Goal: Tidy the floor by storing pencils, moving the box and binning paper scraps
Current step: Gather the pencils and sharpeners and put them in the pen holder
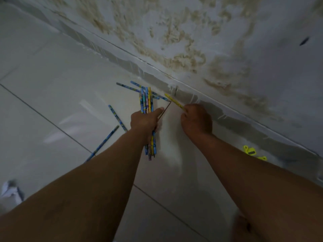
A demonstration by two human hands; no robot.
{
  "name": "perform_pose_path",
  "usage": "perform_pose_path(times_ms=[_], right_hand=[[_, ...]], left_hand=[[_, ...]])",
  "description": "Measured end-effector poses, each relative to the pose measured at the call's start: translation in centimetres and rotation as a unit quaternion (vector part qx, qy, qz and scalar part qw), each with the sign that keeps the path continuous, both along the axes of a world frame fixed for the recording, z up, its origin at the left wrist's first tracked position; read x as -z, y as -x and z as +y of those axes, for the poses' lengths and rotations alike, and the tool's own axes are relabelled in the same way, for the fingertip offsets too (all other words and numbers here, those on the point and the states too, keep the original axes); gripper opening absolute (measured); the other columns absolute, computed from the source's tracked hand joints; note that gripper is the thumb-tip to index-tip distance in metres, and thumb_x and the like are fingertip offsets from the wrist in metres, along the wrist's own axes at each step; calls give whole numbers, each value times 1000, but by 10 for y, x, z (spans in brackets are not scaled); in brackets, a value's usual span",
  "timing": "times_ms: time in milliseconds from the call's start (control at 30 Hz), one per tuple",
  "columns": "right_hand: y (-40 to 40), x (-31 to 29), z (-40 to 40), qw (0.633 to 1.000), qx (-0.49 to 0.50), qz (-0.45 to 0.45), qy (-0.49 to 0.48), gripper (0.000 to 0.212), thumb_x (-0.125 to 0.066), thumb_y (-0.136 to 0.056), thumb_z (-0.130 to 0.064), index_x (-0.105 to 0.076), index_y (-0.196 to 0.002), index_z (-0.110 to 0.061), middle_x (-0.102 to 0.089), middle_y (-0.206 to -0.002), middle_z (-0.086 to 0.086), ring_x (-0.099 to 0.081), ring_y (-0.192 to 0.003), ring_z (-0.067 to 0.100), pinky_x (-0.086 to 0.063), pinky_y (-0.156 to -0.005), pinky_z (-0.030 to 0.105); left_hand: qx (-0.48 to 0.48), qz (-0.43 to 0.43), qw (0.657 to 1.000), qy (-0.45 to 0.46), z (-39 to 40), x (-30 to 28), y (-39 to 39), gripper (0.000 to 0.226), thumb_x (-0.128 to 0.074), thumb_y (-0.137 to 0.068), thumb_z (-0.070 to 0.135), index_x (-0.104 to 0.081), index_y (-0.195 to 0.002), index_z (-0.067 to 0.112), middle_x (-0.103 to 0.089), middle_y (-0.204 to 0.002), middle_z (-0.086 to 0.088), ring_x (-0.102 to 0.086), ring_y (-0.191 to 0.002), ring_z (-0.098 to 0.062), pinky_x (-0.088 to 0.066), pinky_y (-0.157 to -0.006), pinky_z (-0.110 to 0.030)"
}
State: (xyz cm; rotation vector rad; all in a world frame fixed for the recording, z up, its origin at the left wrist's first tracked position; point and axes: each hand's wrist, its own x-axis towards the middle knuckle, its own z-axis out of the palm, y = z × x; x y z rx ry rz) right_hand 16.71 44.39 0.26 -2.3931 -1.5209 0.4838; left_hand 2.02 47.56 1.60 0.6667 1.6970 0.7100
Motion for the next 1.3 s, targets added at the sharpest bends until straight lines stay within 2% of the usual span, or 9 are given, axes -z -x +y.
perform_pose_path(times_ms=[133,433,667,767,833,967,1100,1233,1300], right_hand=[[-2,11,0,999,-12,-32,-1,22,-50,-92,-17,-66,-107,-18,-59,-120,6,-52,-116,31,-43,-93,42],[4,2,6,999,-26,-20,-38,20,-50,-87,-12,-67,-95,-17,-66,-100,9,-61,-98,34,-47,-85,39],[44,-12,-2,963,-35,241,-118,15,-61,-88,-16,-74,-97,-19,-73,-92,-1,-66,-83,14,-52,-75,26],[57,-11,-3,950,-43,289,-113,14,-65,-87,-16,-75,-98,-18,-72,-90,-6,-60,-75,0,-44,-67,6],[64,-12,-2,945,-50,303,-112,13,-67,-86,-18,-75,-96,-19,-71,-85,-9,-59,-71,-5,-41,-64,1],[72,-10,6,945,-52,293,-137,9,-65,-87,-26,-74,-87,-26,-66,-74,-19,-62,-72,-8,-47,-66,8],[70,0,28,966,-44,223,-123,18,-59,-90,-28,-71,-103,-23,-70,-101,-3,-65,-91,14,-55,-82,32],[72,9,57,982,-111,124,-85,31,-53,-94,-24,-63,-122,-17,-59,-123,5,-53,-116,26,-46,-96,40],[77,14,66,986,-139,76,-59,33,-51,-95,-21,-59,-127,-17,-54,-130,5,-49,-119,28,-41,-99,41]], left_hand=[[-4,17,1000,-4,4,6,5,41,-89,-66,40,-59,-63,12,-59,-51,-4,-53,-45,-19,-51,-57,-29],[-7,16,999,-30,2,-5,-7,42,-91,-63,41,-61,-66,12,-59,-50,-1,-49,-38,-14,-52,-50,-27],[-48,0,998,-33,4,-21,0,55,-89,-59,53,-64,-77,8,-59,-58,-7,-49,-42,-19,-51,-48,-27],[-69,-17,997,-21,6,-26,9,52,-88,-63,49,-67,-79,5,-59,-57,-8,-47,-34,-16,-46,-41,-21],[-81,-28,996,-15,8,-26,16,48,-88,-66,45,-69,-81,4,-65,-64,-8,-49,-36,-14,-47,-43,-22],[-115,-26,993,-12,14,-23,33,41,-87,-68,40,-70,-84,6,-66,-67,-7,-54,-45,-17,-48,-52,-25],[-156,-10,988,-5,20,-15,51,47,-83,-74,39,-68,-102,4,-71,-87,-10,-66,-68,-21,-52,-61,-28],[-182,-67,981,-19,24,-12,64,21,-72,-89,20,-66,-93,0,-66,-66,-9,-63,-43,-10,-51,-43,-19],[-195,-71,978,-24,24,-9,71,14,-69,-91,15,-65,-88,3,-64,-63,-7,-61,-40,-9,-50,-42,-18]])
